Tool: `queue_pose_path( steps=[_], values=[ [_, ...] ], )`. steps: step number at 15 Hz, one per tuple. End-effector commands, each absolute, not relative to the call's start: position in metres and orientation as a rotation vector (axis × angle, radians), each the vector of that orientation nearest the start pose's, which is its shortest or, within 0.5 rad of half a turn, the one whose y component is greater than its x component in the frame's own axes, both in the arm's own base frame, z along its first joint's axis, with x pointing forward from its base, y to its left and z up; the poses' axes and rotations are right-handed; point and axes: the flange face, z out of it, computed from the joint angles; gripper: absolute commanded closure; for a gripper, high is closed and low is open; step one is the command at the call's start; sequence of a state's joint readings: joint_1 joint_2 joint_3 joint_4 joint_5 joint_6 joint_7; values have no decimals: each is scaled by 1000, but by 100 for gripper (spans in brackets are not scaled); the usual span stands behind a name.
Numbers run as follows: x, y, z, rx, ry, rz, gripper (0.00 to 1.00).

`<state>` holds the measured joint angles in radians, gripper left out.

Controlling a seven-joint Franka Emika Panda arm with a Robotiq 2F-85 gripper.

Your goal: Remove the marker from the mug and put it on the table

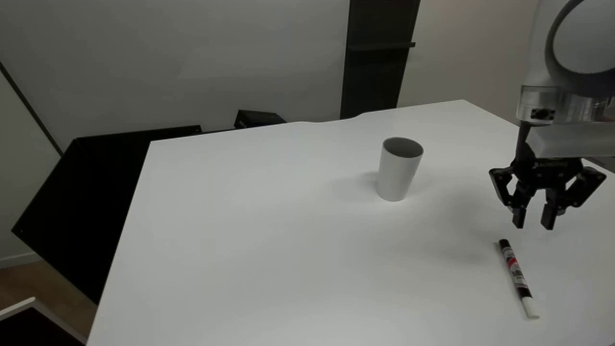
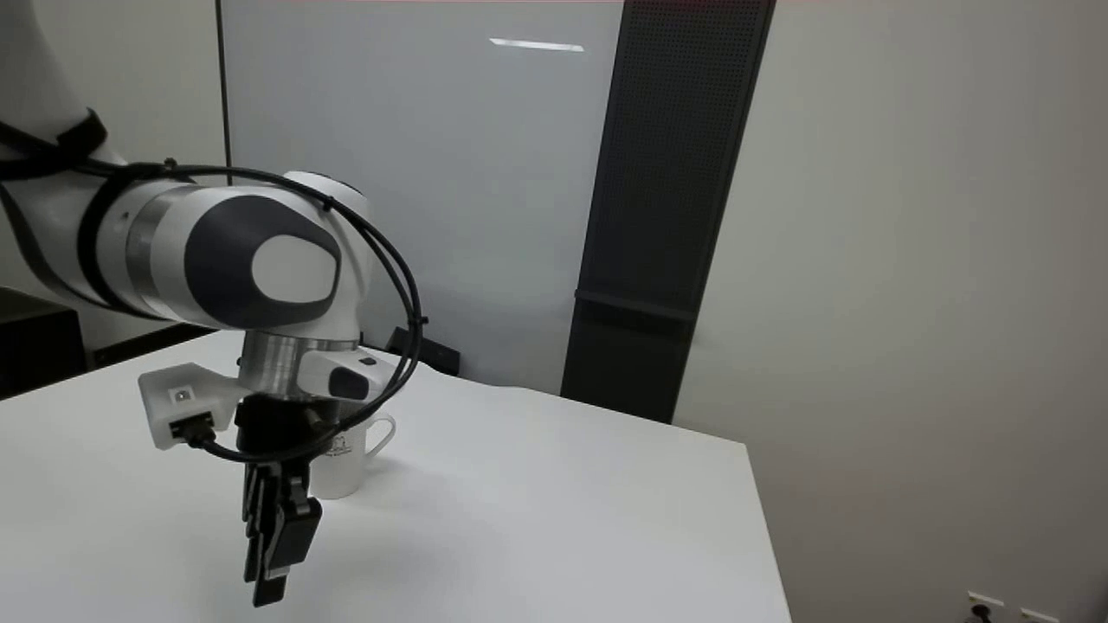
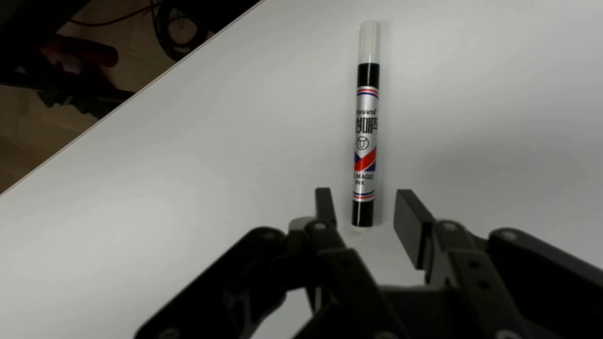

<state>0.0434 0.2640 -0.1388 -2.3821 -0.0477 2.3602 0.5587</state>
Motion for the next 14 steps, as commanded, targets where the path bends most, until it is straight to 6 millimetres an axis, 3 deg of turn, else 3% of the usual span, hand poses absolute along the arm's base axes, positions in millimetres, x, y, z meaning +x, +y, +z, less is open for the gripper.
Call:
queue_pose_path(
  steps=[1,4,6,10,14],
  values=[
    [467,-36,200,-3174,1028,379,23],
    [468,-29,209,-3221,1023,344,5],
    [468,-25,228,-3193,1124,153,0],
    [463,-16,256,-3024,1335,-17,0],
    [452,-12,272,-2863,1497,-179,0]
  ],
)
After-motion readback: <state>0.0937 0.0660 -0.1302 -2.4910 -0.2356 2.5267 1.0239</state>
